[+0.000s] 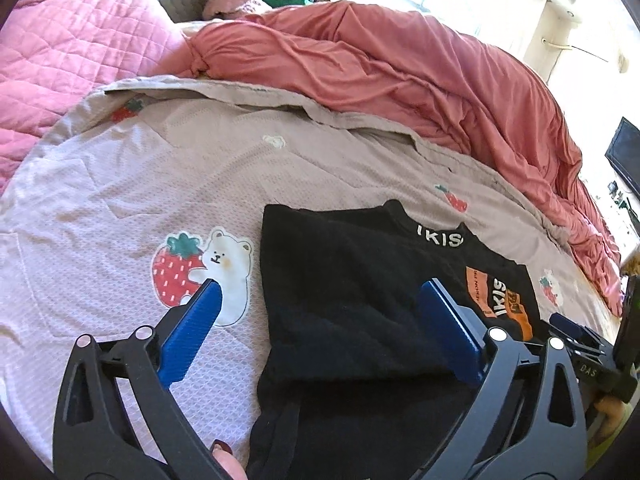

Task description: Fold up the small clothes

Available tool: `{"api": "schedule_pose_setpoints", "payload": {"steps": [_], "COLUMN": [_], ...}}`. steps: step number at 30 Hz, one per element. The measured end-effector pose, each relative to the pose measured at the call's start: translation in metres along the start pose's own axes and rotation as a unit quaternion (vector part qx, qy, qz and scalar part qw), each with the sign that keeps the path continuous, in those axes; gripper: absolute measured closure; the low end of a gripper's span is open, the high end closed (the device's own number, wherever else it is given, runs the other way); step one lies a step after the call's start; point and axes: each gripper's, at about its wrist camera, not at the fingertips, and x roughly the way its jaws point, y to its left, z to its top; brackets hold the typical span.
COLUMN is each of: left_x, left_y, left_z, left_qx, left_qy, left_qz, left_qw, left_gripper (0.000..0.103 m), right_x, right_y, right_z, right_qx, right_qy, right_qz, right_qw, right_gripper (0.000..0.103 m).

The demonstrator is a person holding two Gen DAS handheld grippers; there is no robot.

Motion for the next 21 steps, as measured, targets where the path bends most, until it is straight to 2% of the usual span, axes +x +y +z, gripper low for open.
{"api": "schedule_pose_setpoints", "payload": {"steps": [12, 21], "left_x": [-0.030, -0.048], "left_y": [-0.005, -0.002], "left_z": [-0.020, -0.048], "left_qx": [0.025, 0.050], "left_qy": [-0.014, -0.002], "left_qz": [0.005, 0.021], "left_qw": [0.9996, 0.9985], "left_gripper": [0.010, 0.010], "right_x": [-0.020, -0.035], "right_y": [-0.001, 0.000], "right_z": [-0.006, -0.013], "right_qx": [0.003, 0.007], "right_qy": [-0.006, -0.009], "right_qz": [-0.002, 0.000], "right_qw": [1.000, 1.000], "right_gripper": [0.011, 0.011]}}
